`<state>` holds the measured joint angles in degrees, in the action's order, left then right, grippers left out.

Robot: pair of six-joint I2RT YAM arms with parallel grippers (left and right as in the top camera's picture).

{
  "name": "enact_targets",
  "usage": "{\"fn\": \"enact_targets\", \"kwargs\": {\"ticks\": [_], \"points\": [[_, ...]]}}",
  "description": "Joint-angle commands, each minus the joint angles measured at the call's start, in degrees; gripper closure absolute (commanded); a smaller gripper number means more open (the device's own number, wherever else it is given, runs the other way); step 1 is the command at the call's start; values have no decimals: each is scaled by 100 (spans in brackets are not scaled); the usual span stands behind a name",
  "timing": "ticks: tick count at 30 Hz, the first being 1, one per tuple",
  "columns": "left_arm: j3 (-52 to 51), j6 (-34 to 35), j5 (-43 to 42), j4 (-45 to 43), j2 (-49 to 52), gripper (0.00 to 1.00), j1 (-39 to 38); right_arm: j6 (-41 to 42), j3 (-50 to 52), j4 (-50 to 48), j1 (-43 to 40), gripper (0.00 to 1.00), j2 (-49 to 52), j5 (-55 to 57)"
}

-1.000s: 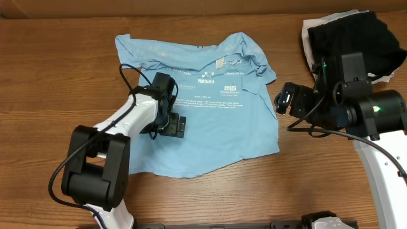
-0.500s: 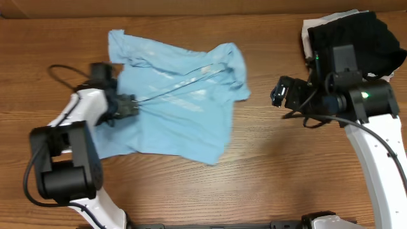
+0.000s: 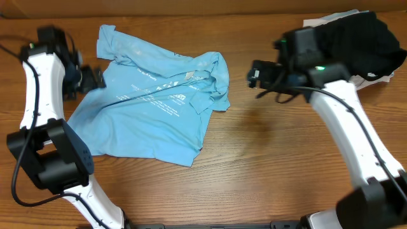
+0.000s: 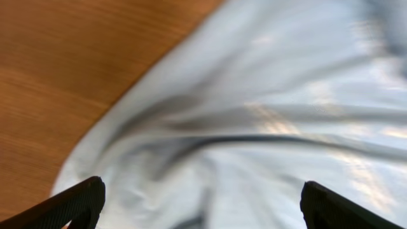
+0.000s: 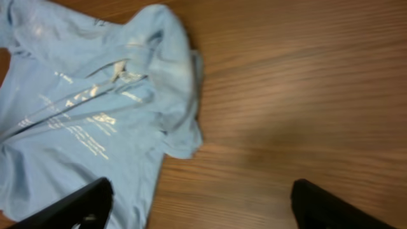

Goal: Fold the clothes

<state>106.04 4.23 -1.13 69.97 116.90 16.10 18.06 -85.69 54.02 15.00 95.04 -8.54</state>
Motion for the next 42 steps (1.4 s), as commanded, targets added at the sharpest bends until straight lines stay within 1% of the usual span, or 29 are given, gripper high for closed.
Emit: {"fn": "enact_targets", "kwargs": {"ticks": [1,3,5,9,15,16,18,21,22,23,26,28,33,38,40,42], "points": [[739,-76,-981,483,-76,0,-422,-31,9,-487,407,16,544,-22],[866,-74,-1132,627,-76,0,-623,-2,9,-763,551,24,833,63],[887,2,-1145,697,-76,0,-844,20,9,-988,656,30,1110,114],[872,7,-1075,730,-74,0,-1207,20,9,-1290,807,37,1585,111],[870,33,-896,629,-74,0,-1565,94,9,-1576,970,42,2199,70],[872,74,-896,619,-74,0,-1609,136,9,-1613,986,45,2269,68],[870,129,-896,605,-74,0,-1652,173,9,-1703,1019,55,2382,26],[870,162,-898,616,-74,0,-1657,317,9,-1779,1023,81,2435,-2],[861,160,-898,623,-74,0,-1657,350,7,-1792,1023,92,2433,9],[850,160,-898,632,-74,0,-1657,369,-2,-1792,1016,96,2420,11],[844,157,-898,721,-72,0,-1663,400,-98,-1600,883,96,2319,103],[841,157,-898,776,-72,0,-1685,452,-208,-1303,702,96,2164,205],[695,155,-896,758,-70,0,-1757,446,-409,-444,-15,96,1493,203],[184,153,-894,734,-70,0,-1886,179,-417,452,-911,96,896,179],[-190,151,-892,730,-70,0,-1961,28,-417,925,-1307,96,728,181],[-538,155,-894,728,-70,0,-2028,-85,-417,1196,-1552,96,647,181]]}}
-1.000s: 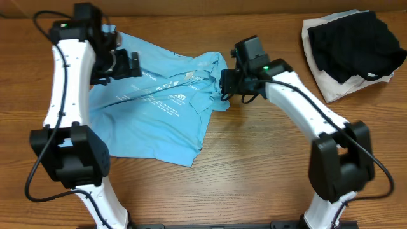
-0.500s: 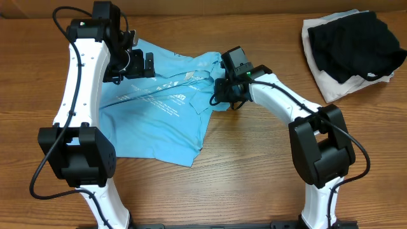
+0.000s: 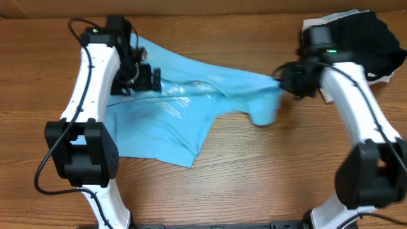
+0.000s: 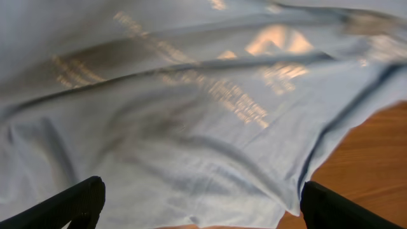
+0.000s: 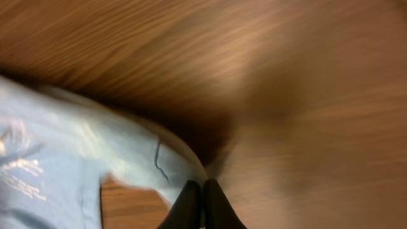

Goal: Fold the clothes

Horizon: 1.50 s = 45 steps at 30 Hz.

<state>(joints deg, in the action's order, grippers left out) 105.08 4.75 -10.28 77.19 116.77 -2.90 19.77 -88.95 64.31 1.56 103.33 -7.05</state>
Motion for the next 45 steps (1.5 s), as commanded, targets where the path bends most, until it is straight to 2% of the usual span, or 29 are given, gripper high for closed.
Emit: {"fn": "enact_targets", "kwargs": {"ticks": [1,9,15,16,19,21,23,25,30,32,38,41,43,45], "points": [[-719,105,20,-26,-57,0,-170,-319,-92,310,-354,96,-223,28],[-2376,446,17,-595,-57,0,-317,-352,-92,654,-691,96,-278,28],[-2986,516,22,-859,-57,0,-315,-352,-92,765,-688,96,-275,-57],[-3056,516,20,-944,-57,0,-315,-352,-92,772,-691,92,-275,-57],[-3187,516,96,-1231,-57,0,-315,-352,-92,787,-691,63,-275,-55],[-3198,516,302,-1443,-57,0,-313,-352,-92,782,-691,51,-278,-55],[-3198,511,590,-1722,-57,0,-313,-352,-92,772,-691,44,-278,-57],[-3198,507,916,-2000,-50,0,-310,-378,-92,658,-688,40,-278,-63],[-3195,354,2026,-2717,-50,0,-212,-1115,-94,275,-629,33,-306,-782],[-3195,125,2306,-2977,-50,0,-83,-1154,-94,175,-533,32,-306,-852],[-3187,-1128,2839,-3569,-50,0,527,-1432,-94,-328,140,29,-304,-835],[-3047,-1113,2973,-3519,-50,0,933,-1427,-92,-824,566,28,-302,-782],[-2822,-973,2905,-3147,-50,0,1147,-1429,-92,-1272,920,27,-256,-763],[-2308,-922,2009,-2280,-50,0,1268,-1558,-92,-1794,1346,26,-116,-669]]}}
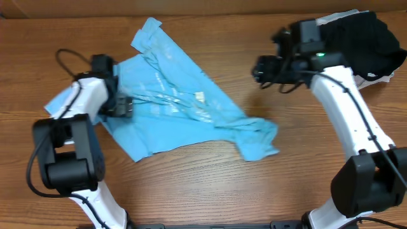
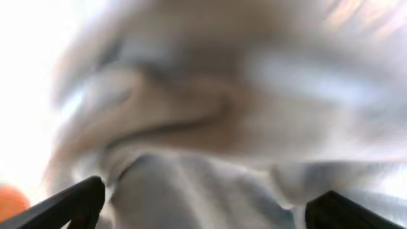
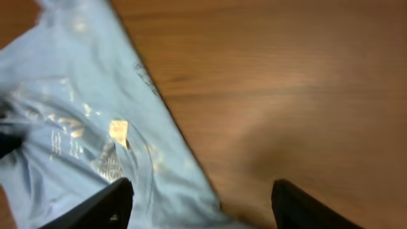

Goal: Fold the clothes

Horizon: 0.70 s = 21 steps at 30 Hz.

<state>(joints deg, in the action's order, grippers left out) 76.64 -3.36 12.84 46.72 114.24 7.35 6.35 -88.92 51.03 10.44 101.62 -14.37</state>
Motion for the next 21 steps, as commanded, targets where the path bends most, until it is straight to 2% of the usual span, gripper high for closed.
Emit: {"fn": "enact_targets", "kwargs": {"ticks": [1,5,8,14,21], "points": [[710,-114,-678,997,203,0,251,-216,-94,-599,577,25,111,129],[1628,-111,-2164,2009,203,0,188,-385,-94,-1331,1176,23,470,409],[2507,-17,-2697,2756,201,0,37,-431,-94,-1915,1672,23,942,446],[3405,334,-2715,3333,199,0,-142,-470,-94,-2551,2194,23,1567,446],[3517,337,-2767,3359,201,0,-155,-466,-94,-3198,2636,23,2151,544]]}}
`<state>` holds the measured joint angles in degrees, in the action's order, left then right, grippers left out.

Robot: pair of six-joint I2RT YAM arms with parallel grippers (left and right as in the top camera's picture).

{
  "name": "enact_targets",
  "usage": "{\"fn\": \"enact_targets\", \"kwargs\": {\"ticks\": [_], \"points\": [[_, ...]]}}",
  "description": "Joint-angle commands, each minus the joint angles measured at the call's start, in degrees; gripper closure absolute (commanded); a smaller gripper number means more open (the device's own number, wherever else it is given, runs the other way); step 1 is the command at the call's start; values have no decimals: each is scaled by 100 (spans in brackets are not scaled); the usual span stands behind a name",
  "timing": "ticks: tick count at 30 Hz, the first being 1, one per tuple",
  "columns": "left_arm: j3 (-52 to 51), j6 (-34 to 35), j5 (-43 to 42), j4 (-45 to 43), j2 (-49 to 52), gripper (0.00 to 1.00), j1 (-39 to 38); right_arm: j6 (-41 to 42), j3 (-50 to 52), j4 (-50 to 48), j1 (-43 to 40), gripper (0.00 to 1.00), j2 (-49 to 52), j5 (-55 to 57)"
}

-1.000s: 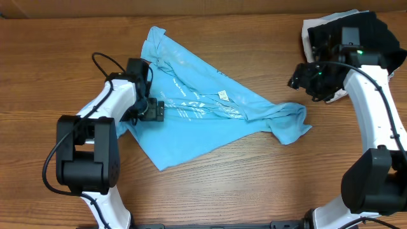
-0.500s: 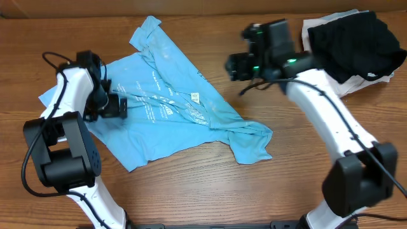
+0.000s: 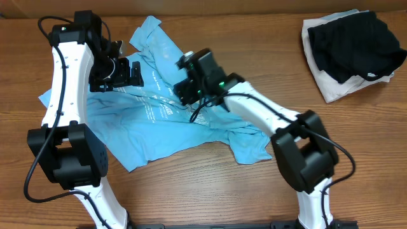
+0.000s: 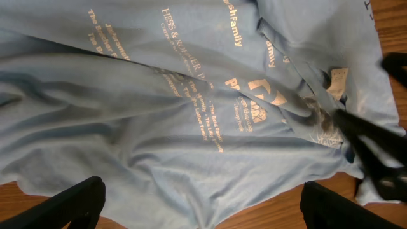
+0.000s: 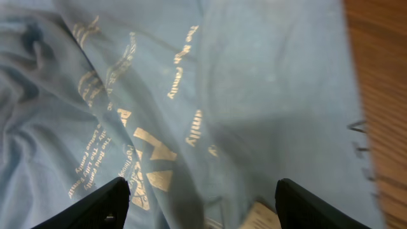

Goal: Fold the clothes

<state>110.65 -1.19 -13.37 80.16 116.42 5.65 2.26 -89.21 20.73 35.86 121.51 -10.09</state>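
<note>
A light blue T-shirt (image 3: 159, 121) with gold print lies rumpled over the left and middle of the table. My left gripper (image 3: 130, 71) hangs open above its upper left part. In the left wrist view the printed cloth (image 4: 191, 95) fills the frame, and the left gripper (image 4: 203, 213) has nothing between its fingers. My right gripper (image 3: 184, 88) is open just above the shirt's middle, near the white neck label (image 4: 337, 79). The right wrist view shows the shirt (image 5: 254, 76) close below the open right gripper (image 5: 203, 213).
A pile of black clothing (image 3: 356, 38) lies on a white cloth (image 3: 327, 89) at the table's back right corner. Bare wooden table (image 3: 331, 191) lies right of and in front of the shirt.
My right gripper has moved from over bare table right of the shirt to above the shirt's middle. My left gripper went from the shirt's left edge to above its upper left. The shirt lies wider.
The shirt lay crumpled at the left with both grippers open beside it. Then my right gripper was shut on its edge, stretched out to the right. Later the shirt lay diagonally with that gripper open and away. Now both open grippers hover over it.
</note>
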Motion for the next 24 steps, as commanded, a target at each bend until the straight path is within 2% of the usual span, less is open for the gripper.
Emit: {"fn": "enact_targets", "kwargs": {"ticks": [1,7,13,17,24], "points": [[116,120,-149,4,-17,0,13,-55,-66,-313,136,23,236,175],[116,125,-151,-116,-17,0,11,310,-66,-1309,280,23,566,407],[116,120,-122,-109,-17,0,11,396,-66,-1593,289,22,861,560],[116,120,-105,-146,-17,0,11,398,-66,-1637,286,43,1032,752],[116,125,-107,-214,-17,0,81,439,-66,-1928,286,50,1141,1108]]}}
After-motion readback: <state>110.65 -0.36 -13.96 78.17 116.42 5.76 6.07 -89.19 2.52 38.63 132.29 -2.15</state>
